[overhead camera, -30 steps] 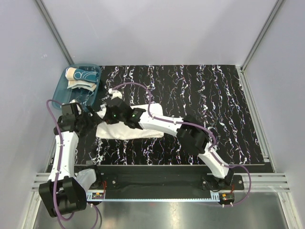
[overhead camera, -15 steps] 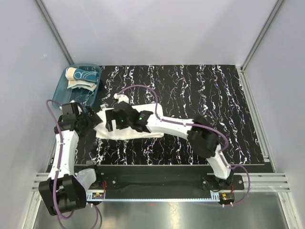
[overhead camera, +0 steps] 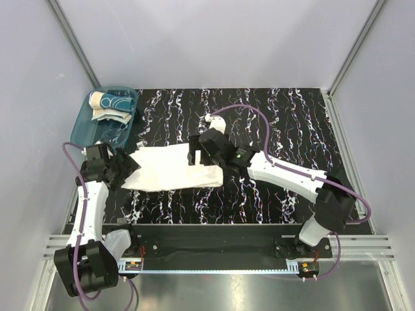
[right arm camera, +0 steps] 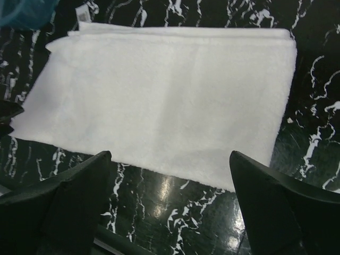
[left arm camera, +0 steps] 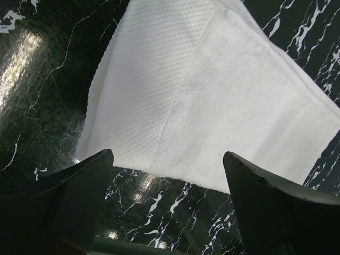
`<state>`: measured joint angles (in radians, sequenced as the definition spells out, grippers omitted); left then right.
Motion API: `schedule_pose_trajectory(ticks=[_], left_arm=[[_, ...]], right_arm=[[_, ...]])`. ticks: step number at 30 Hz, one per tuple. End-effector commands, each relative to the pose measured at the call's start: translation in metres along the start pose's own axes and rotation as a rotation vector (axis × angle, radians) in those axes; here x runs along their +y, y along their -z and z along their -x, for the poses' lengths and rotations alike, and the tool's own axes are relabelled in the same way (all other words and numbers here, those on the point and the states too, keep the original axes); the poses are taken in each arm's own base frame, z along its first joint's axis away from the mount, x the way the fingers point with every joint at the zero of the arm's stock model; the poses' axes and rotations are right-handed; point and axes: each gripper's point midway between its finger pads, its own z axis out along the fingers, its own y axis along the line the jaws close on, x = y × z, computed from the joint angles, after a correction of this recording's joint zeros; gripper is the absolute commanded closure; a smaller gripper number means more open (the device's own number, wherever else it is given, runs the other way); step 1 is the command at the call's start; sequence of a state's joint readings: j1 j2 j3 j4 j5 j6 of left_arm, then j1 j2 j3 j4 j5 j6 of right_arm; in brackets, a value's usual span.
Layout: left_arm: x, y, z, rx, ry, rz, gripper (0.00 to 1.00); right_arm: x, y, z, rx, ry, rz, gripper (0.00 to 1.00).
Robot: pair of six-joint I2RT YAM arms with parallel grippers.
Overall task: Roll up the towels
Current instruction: Fold the towel
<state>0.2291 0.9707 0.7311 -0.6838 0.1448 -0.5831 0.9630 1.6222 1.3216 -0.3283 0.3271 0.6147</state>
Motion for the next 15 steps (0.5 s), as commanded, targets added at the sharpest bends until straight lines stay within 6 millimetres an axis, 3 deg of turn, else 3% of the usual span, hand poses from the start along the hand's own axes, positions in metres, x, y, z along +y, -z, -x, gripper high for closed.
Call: schedule_pose_trajectory(ticks=[1, 5, 7, 8, 11, 12, 15], left_arm=[[0.002, -0.010, -0.002, -0.005, 0.051, -0.004, 0.14], [0.004, -0.018, -0.007, 0.000, 0.077, -0.011, 0.36], [0.004, -0.017, -0.009, 0.004, 0.081, -0.009, 0.35], [0.005, -0.014, -0.009, 0.006, 0.082, -0.001, 0.24], [0.011, -0.004, -0.005, -0.037, 0.102, 0.038, 0.05], [0.015, 0.003, 0.002, -0.089, 0.104, 0.059, 0.01], [0.025, 0.014, 0.007, -0.155, 0.142, 0.104, 0.01]], right_arm=[[-0.031, 0.005, -0.022, 0.044, 0.054, -0.108, 0.00], [-0.050, -0.001, -0.038, 0.108, 0.009, -0.124, 0.00], [-0.053, -0.003, -0.050, 0.147, 0.004, -0.117, 0.00], [-0.051, -0.004, -0.056, 0.167, 0.006, -0.104, 0.01], [-0.054, -0.005, -0.066, 0.193, 0.002, -0.102, 0.01], [-0.055, -0.006, -0.067, 0.193, 0.001, -0.102, 0.01], [-0.060, -0.007, -0.068, 0.194, 0.017, -0.127, 0.01]])
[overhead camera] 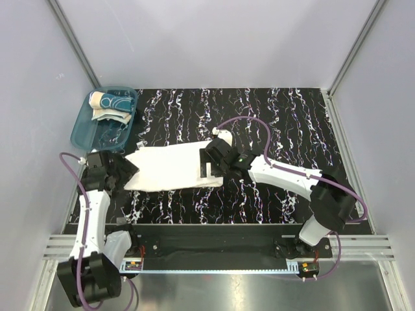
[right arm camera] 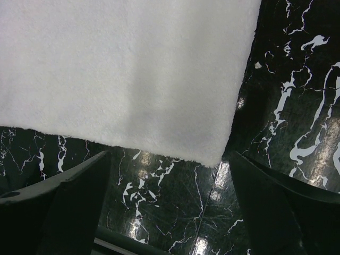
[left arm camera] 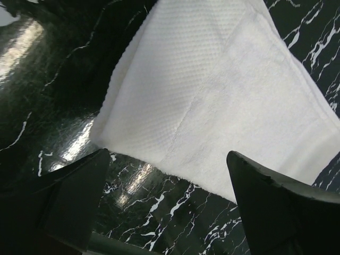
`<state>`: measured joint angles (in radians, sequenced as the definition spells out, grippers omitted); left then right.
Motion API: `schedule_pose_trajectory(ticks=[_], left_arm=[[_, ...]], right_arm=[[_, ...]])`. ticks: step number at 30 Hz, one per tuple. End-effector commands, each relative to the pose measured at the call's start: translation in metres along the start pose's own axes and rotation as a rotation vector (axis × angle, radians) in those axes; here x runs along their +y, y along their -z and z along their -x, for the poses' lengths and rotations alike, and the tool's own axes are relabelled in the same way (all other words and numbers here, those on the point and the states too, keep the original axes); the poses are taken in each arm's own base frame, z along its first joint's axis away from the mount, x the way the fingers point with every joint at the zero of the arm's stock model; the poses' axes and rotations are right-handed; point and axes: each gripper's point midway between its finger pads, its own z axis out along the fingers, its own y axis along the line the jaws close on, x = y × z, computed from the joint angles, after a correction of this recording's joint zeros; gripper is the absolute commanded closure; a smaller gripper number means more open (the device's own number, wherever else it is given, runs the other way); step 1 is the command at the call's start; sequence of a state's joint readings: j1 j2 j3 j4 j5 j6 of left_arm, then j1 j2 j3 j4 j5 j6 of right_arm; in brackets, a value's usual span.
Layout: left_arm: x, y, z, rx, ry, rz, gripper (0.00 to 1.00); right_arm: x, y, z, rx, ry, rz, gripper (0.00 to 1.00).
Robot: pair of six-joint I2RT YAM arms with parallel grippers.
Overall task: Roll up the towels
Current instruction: Fold the towel
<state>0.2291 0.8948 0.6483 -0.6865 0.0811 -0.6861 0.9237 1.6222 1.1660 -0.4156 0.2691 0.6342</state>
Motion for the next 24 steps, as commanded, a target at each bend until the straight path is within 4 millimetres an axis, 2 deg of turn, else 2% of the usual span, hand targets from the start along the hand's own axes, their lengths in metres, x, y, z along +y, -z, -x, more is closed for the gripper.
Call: schedule_pose_trajectory(ticks=[1, 7, 13, 16, 17, 19, 20, 23, 24], left_arm=[[0.008, 0.016, 0.020, -0.135, 0.068, 0.046, 0.01], [0.022, -0.002, 0.005, -0.120, 0.139, 0.073, 0.02], [0.025, -0.015, 0.006, -0.143, 0.147, 0.072, 0.04], [0.029, -0.020, 0.009, -0.160, 0.136, 0.080, 0.09], [0.029, -0.023, 0.009, -0.165, 0.133, 0.079, 0.19], [0.024, -0.026, 0.013, -0.179, 0.128, 0.051, 0.28], [0.024, -0.029, 0.011, -0.174, 0.126, 0.045, 0.40], [0.016, -0.032, 0.017, -0.186, 0.122, 0.013, 0.53], [0.014, -0.034, 0.018, -0.182, 0.119, 0.009, 0.61]], right_arm=[[0.000, 0.000, 0.004, -0.010, 0.002, -0.002, 0.01], [-0.011, 0.001, 0.001, -0.004, 0.051, -0.047, 0.04], [-0.014, -0.001, -0.004, 0.002, 0.098, -0.038, 0.14], [-0.016, -0.006, -0.010, 0.023, 0.113, -0.043, 0.18], [-0.018, -0.009, -0.013, 0.030, 0.118, -0.052, 0.18], [-0.020, -0.013, -0.017, 0.042, 0.124, -0.063, 0.18], [-0.021, -0.013, -0.018, 0.045, 0.125, -0.064, 0.18], [-0.024, -0.015, -0.022, 0.057, 0.131, -0.076, 0.18], [-0.025, -0.015, -0.022, 0.055, 0.132, -0.081, 0.18]])
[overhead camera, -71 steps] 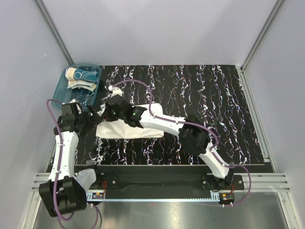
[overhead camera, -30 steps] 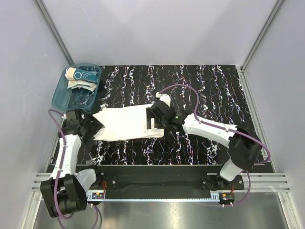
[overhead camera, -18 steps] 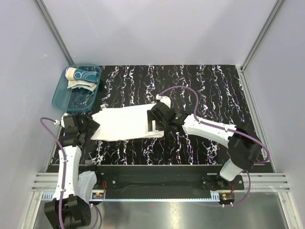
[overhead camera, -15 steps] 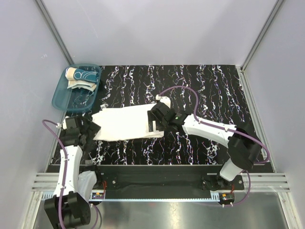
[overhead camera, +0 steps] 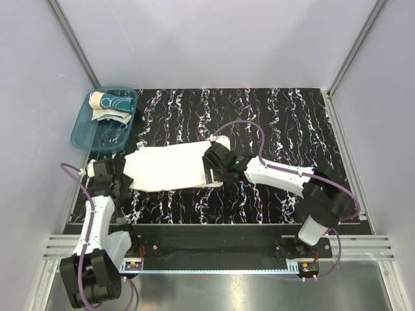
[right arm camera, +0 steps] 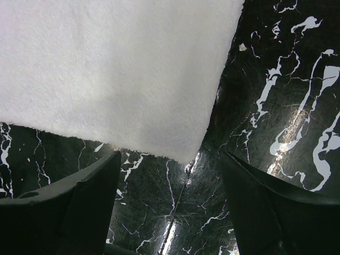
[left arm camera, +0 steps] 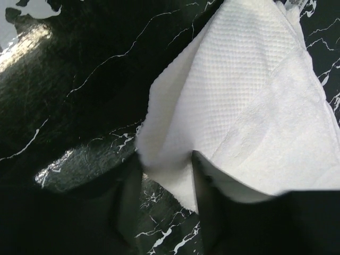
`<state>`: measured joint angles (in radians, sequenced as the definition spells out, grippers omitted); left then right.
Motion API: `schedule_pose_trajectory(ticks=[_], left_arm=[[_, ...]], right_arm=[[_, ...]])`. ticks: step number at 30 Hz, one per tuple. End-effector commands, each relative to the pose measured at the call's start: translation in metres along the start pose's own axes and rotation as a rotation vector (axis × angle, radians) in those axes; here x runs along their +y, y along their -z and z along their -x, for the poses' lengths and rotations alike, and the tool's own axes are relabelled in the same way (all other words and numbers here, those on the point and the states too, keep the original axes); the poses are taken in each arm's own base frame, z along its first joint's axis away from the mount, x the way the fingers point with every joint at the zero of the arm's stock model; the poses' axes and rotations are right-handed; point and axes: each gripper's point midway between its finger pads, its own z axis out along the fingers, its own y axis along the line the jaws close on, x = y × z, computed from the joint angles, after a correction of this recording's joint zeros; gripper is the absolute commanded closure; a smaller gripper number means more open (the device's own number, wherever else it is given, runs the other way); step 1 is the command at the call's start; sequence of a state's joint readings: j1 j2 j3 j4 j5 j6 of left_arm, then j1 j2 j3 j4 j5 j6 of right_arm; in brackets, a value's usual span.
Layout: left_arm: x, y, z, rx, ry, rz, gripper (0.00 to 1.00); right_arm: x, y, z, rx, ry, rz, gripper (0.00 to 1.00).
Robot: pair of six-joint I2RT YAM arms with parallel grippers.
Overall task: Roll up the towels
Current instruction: Fold the towel
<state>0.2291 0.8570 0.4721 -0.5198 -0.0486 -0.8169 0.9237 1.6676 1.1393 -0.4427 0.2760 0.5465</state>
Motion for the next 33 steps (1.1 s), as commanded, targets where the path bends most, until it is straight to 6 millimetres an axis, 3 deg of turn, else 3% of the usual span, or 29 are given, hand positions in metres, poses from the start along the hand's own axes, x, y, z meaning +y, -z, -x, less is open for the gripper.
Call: schedule_pose_trajectory(ticks=[1, 2, 5, 13, 19, 23, 27, 33], left_arm=[[-0.022, -0.006, 0.021, -0.072, -0.007, -0.080, 0.67], [-0.025, -0.006, 0.022, -0.073, -0.009, -0.087, 0.72], [-0.033, -0.005, 0.024, -0.058, -0.009, -0.111, 1.00], [-0.077, 0.025, 0.041, -0.058, -0.011, -0.225, 1.00], [-0.124, 0.055, 0.064, -0.079, -0.038, -0.327, 1.00], [-0.149, 0.057, 0.065, -0.056, -0.073, -0.357, 1.00], [-0.186, 0.076, 0.069, -0.056, -0.103, -0.428, 1.00], [-0.230, 0.094, 0.071, -0.047, -0.141, -0.478, 1.00]], right_arm=[[-0.005, 0.000, 0.002, -0.015, 0.018, -0.022, 0.19], [-0.006, 0.000, 0.002, -0.016, 0.017, -0.026, 0.18], [-0.008, 0.000, 0.001, -0.014, 0.018, -0.036, 0.18], [-0.009, 0.005, 0.004, -0.036, 0.032, -0.022, 0.18], [-0.006, 0.012, 0.009, -0.064, 0.079, -0.003, 0.18], [0.009, 0.022, 0.012, -0.100, 0.140, 0.064, 0.18], [0.025, 0.027, 0.012, -0.119, 0.228, 0.096, 0.17], [0.035, 0.018, 0.015, -0.132, 0.297, 0.085, 0.16]])
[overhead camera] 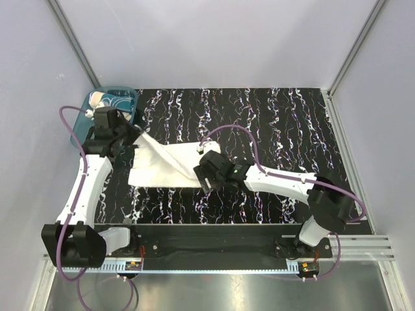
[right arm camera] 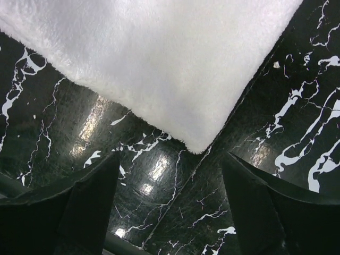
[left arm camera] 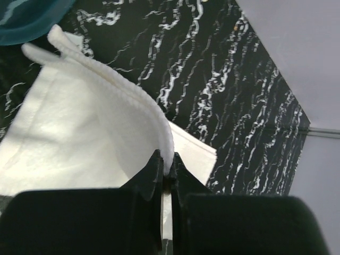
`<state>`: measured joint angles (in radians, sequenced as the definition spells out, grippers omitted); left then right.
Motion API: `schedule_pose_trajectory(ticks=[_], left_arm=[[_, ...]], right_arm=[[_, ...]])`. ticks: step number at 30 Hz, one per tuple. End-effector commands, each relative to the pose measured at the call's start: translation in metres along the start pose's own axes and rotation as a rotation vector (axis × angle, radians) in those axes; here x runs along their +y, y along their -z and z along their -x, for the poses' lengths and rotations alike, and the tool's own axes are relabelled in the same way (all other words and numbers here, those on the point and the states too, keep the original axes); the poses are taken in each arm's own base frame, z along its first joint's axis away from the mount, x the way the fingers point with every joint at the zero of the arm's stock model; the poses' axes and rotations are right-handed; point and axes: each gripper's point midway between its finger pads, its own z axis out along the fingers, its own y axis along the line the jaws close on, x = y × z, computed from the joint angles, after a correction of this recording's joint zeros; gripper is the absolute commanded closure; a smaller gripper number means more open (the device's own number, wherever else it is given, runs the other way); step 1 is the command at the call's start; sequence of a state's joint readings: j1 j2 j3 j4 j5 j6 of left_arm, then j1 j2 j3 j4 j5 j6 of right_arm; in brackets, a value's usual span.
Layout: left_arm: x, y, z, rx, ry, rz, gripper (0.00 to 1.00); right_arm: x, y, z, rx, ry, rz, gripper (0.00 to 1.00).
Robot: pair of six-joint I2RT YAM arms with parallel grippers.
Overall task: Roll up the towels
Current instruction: Fold the towel
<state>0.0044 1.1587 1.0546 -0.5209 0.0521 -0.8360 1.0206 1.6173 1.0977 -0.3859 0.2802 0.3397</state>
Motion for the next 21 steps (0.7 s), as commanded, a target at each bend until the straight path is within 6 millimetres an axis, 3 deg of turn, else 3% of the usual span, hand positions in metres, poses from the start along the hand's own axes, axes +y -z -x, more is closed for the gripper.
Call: schedule_pose_trajectory(ticks=[1, 6, 15, 21], left_arm=[[-0.049, 0.012, 0.024, -0.056, -0.017, -0.098, 1.00], [-0.071, 0.014, 0.026, -0.050, -0.031, -0.128, 1.00], [-0.082, 0.016, 0.026, -0.048, -0.043, -0.146, 1.00], [-0.086, 0.020, 0.029, -0.049, -0.048, -0.152, 1.00]], right_arm=[[0.004, -0.006, 0.027, -0.073, 0.044, -0.015, 0.16], [0.005, -0.014, 0.034, -0.080, 0.074, -0.037, 0.14], [-0.004, -0.042, 0.036, -0.059, 0.125, -0.138, 0.14], [-0.018, -0.061, 0.026, -0.024, 0.111, -0.167, 0.24]])
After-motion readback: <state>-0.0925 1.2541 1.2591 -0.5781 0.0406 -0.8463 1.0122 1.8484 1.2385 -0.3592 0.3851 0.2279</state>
